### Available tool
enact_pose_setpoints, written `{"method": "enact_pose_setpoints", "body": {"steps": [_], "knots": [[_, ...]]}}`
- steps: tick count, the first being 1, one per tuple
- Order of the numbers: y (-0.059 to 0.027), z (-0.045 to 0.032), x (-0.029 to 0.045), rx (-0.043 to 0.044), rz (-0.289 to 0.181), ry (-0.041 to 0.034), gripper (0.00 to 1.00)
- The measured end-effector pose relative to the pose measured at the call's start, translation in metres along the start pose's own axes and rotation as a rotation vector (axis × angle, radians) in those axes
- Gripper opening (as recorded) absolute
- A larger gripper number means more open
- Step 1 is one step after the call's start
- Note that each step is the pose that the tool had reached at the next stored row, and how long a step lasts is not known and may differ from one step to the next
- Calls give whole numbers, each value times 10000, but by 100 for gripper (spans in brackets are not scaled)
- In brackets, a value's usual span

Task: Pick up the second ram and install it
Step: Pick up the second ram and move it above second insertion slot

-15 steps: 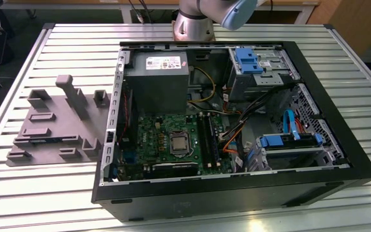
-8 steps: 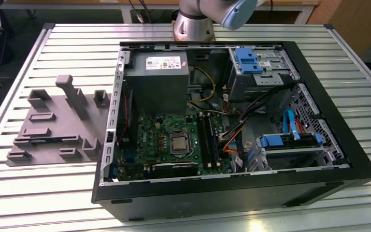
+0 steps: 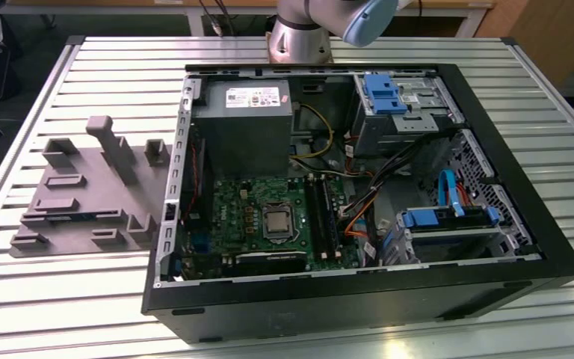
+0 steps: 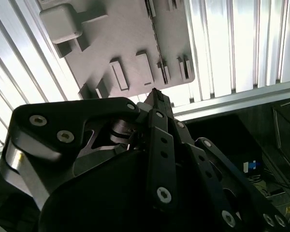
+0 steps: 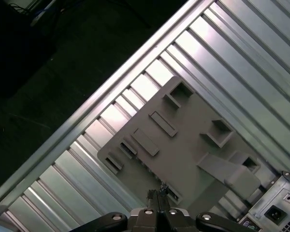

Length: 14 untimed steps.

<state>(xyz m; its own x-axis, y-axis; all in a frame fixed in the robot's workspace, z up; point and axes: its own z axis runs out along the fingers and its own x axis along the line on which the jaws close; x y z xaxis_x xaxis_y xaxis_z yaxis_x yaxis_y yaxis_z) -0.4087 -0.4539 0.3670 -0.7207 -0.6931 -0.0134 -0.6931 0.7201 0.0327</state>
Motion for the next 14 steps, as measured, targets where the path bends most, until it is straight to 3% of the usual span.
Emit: {"method": "enact_pose_setpoints", "body": {"steps": [14], "knots": [[2, 0, -1, -6, -447, 14, 11]]}}
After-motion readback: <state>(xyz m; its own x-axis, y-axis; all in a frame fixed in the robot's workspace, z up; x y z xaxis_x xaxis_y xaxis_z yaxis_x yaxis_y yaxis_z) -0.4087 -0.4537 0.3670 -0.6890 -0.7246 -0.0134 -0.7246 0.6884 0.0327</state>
